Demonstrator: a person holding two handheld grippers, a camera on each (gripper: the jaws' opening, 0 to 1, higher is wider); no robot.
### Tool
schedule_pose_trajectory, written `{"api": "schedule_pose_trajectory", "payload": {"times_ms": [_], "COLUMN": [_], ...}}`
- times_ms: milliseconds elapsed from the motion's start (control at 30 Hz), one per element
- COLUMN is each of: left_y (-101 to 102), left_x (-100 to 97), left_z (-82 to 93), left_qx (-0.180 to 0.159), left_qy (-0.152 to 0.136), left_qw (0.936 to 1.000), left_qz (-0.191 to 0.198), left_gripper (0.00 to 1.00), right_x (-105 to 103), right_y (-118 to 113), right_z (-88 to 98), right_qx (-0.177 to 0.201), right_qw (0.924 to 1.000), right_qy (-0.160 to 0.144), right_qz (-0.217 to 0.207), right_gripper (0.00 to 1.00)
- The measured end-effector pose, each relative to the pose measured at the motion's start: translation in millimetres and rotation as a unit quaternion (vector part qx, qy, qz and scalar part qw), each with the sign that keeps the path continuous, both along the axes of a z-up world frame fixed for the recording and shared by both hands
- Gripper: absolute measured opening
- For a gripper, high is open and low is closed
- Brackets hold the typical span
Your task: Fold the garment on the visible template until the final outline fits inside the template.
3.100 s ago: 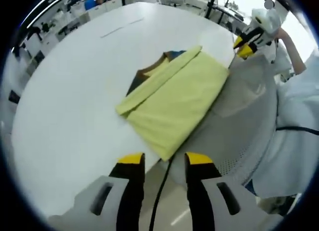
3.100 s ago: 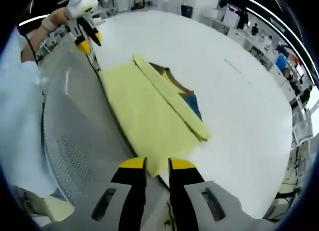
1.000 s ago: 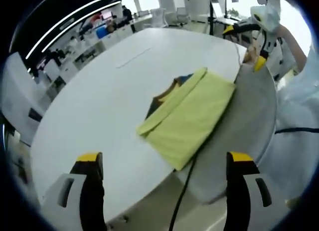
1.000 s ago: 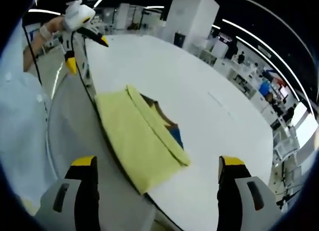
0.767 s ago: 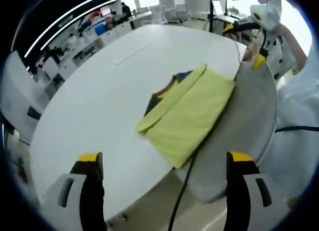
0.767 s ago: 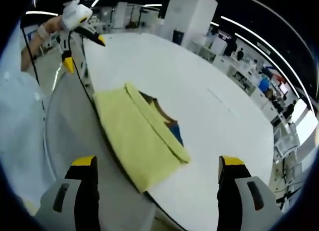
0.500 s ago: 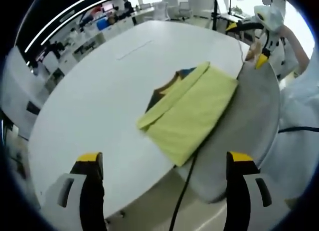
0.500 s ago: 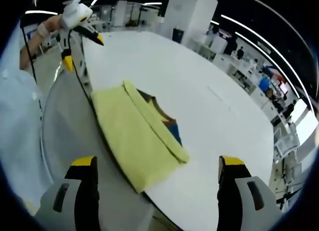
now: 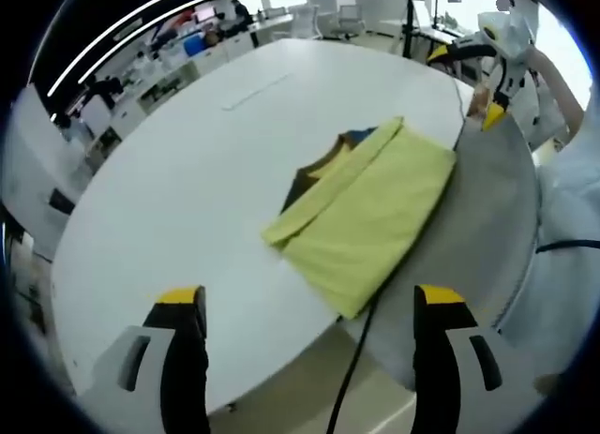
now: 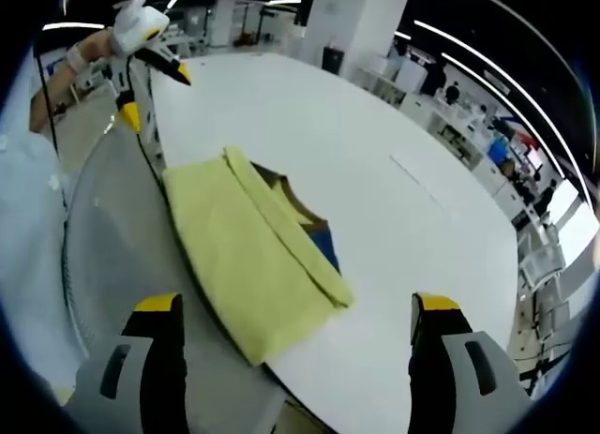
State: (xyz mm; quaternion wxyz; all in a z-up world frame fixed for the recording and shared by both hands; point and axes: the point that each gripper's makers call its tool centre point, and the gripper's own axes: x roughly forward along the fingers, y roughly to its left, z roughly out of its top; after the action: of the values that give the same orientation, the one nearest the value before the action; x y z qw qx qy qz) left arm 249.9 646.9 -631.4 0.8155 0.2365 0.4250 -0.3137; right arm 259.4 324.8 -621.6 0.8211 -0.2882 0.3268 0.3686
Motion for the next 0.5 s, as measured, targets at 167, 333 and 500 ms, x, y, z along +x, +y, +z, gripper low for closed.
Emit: {"api": "schedule_pose_trajectory", "payload": {"times_ms": [167, 333, 500], "left_y": [0.1, -0.6, 0.7], "left_x": [3.3, 10.8, 16.2], "left_z": [-6.6, -8.8, -10.5], "left_qx": [-0.001, -0.007, -0.008], "left_qy": [0.008, 0.005, 0.004], "left_qw": [1.0000, 1.0000, 0.9999], "left_qz": [-0.002, -0.003, -0.005], "left_gripper": [0.78, 0.73, 0.68], "right_x": [4.4, 10.4, 16.6], "right_y": [0.2, -2.9, -4.8], "right_z": [-5.6, -11.8, -15.1], "right_qx": [0.001, 0.001, 0.004], "right_qw": [1.0000, 0.9999, 0.9999], "right_qy": [0.008, 0.015, 0.015], "right_qz": [0.005, 0.003, 0.000], "right_gripper": [0.98, 0.93, 0.88]}}
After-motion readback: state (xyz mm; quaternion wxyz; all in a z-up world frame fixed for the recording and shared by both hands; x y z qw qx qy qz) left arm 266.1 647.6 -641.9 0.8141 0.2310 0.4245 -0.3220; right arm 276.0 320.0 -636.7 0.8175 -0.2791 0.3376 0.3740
